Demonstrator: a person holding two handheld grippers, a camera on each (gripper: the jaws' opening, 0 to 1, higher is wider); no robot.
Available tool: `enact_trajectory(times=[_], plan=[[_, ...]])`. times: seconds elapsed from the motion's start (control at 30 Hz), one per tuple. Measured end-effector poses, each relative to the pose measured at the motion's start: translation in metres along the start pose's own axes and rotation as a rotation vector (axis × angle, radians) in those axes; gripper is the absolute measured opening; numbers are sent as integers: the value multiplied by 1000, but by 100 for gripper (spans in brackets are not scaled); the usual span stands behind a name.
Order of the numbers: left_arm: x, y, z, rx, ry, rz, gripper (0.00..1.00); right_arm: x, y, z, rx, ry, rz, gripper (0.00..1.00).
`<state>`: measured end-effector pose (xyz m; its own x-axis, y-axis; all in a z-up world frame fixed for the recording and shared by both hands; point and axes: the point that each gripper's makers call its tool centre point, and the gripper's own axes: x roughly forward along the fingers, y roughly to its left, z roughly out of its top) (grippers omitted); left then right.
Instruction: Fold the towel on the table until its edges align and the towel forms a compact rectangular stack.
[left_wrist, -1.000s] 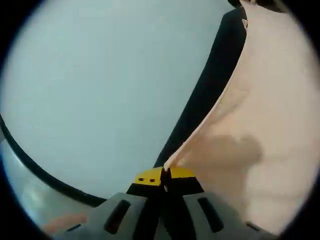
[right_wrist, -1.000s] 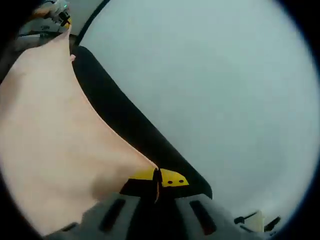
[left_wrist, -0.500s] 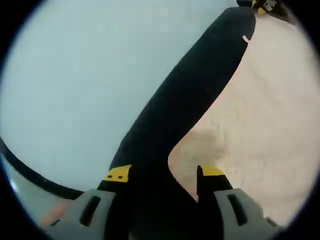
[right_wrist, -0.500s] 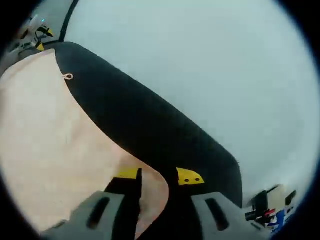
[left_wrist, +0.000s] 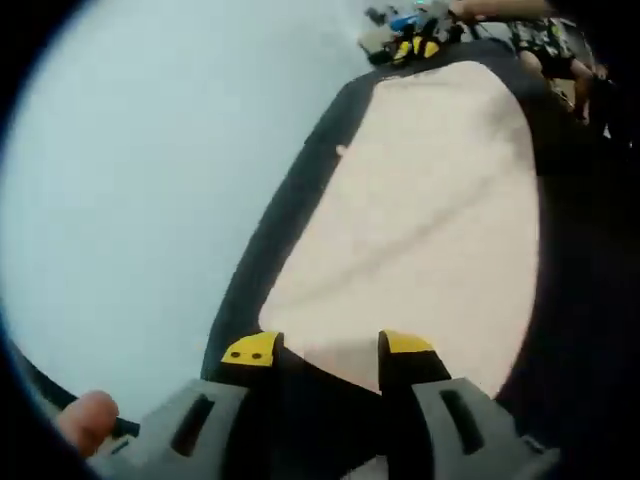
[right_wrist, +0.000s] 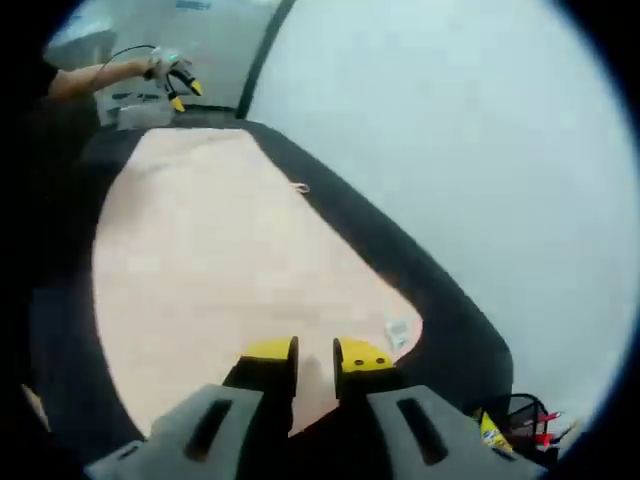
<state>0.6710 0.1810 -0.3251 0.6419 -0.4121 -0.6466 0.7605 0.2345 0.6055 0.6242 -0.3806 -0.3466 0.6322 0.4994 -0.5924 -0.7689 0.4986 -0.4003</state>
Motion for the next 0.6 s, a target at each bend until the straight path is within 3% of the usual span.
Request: enact_trajectory(times=[0.1, 0.13, 0.2, 0.23, 0.33, 0.43, 0.6], plan=[[-16, -32, 0, 62, -20, -24, 34, -19, 49, -3, -1, -12, 71, 14], [-21, -36, -4, 95, -4, -11, 34, -23, 67, -9, -53, 11, 102, 14], [-28, -36, -19, 163, 67, 46, 34, -31, 81, -22, -128, 68, 79, 14], [-33, -44, -23, 151, 96, 43, 34, -33, 78, -32, -118, 65, 89, 14], [-41, -64, -21, 127, 76, 27, 34, -45, 91, -40, -129, 66, 82, 14], [-43, -68, -29, 151, 112, 63, 33, -51, 95, -56, -181, 105, 80, 17], [-37, -81, -35, 228, 128, 100, 29, -57, 106, -55, -215, 100, 42, 17]])
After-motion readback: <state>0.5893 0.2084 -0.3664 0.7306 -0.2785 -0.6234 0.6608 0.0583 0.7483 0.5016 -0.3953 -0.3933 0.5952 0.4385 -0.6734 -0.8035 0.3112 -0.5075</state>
